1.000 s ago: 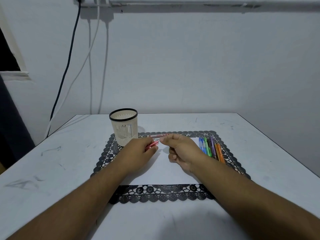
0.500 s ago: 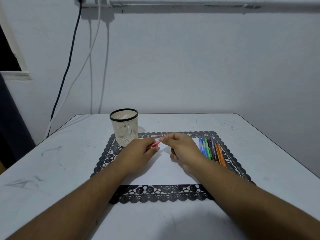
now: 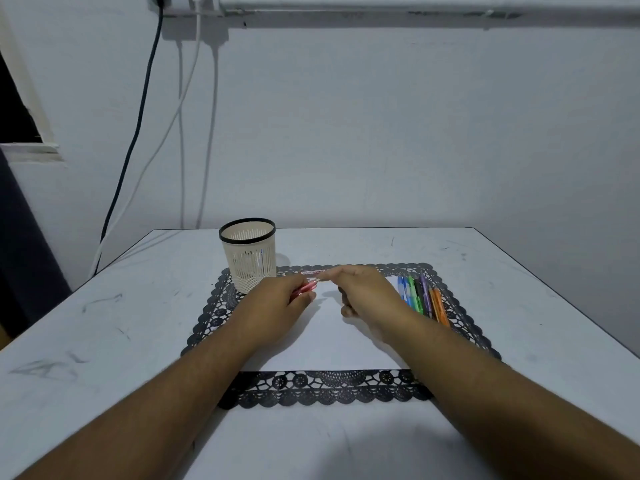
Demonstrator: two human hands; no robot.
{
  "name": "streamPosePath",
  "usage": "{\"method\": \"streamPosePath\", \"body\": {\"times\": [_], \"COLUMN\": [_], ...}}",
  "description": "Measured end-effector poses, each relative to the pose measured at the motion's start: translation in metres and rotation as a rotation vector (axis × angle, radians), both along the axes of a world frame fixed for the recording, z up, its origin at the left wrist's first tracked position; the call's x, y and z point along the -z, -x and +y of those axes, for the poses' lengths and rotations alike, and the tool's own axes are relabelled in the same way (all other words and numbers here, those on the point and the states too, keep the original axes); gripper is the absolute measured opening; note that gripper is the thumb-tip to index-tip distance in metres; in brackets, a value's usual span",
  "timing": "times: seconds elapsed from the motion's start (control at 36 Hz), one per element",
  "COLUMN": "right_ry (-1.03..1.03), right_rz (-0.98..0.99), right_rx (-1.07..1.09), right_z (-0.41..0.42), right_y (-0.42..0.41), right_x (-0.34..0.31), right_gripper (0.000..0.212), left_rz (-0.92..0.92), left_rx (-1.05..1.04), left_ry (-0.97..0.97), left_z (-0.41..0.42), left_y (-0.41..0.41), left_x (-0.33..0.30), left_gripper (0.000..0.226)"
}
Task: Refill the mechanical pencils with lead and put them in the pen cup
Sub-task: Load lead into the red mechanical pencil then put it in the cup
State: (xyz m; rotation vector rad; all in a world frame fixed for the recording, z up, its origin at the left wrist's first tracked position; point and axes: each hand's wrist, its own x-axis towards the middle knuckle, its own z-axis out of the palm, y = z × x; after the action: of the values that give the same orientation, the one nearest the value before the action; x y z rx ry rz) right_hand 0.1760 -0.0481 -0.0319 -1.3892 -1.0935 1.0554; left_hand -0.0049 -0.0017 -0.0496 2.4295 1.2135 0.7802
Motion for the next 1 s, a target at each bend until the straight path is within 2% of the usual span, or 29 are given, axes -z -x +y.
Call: {"method": "streamPosePath", "body": {"times": [0.14,0.19,0.25,0.42,0.61,0.78,0.92,1.0], "right_ry": [0.295,0.32,0.286,0.176,0.237,0.218,0.188,0.133], "right_rz": [0.67,0.814,0.867,0.867,0.817,0.717,0.691,0.567], "right_rx": [-0.053,-0.046,-0.008,0.04,-0.028,-0.026,-0.062,-0.049], "right_z": [0.01,0.013,0.016,0.017,0.02,0.022,0.016,0.015], "right_y": [-0.016,-0.021,-0.024,-0.023,-0.022,-0.022,-0.018,-0.019], "right_x": [-0.006,-0.005,-0.004,-0.002,0.003,0.005,0.001,0.001], "right_gripper": [0.037,0.042,0.046,0.034,0.028,0.049,0.023,0.015], "left_rz": [0.036,0.049,0.05,0.045,0.036,0.021,0.008,0.007], "left_rx": [-0.015,-0.023,-0.027,-0.014,0.001,0.01,0.013,0.013], "left_ry": [0.022,0.036,0.048,0.052,0.051,0.053,0.054,0.045], "left_z": [0.0,0.0,0.001,0.002,0.001,0.001,0.002,0.001], "left_y": [0.001,0.003,0.004,0.003,0.003,0.002,0.003,0.003], "left_x": [-0.001,0.0,0.001,0.0,-0.001,0.0,0.0,-0.001], "left_gripper": [0.03,0.031,0.032,0.033,0.034,0.032,0.034,0.034]}}
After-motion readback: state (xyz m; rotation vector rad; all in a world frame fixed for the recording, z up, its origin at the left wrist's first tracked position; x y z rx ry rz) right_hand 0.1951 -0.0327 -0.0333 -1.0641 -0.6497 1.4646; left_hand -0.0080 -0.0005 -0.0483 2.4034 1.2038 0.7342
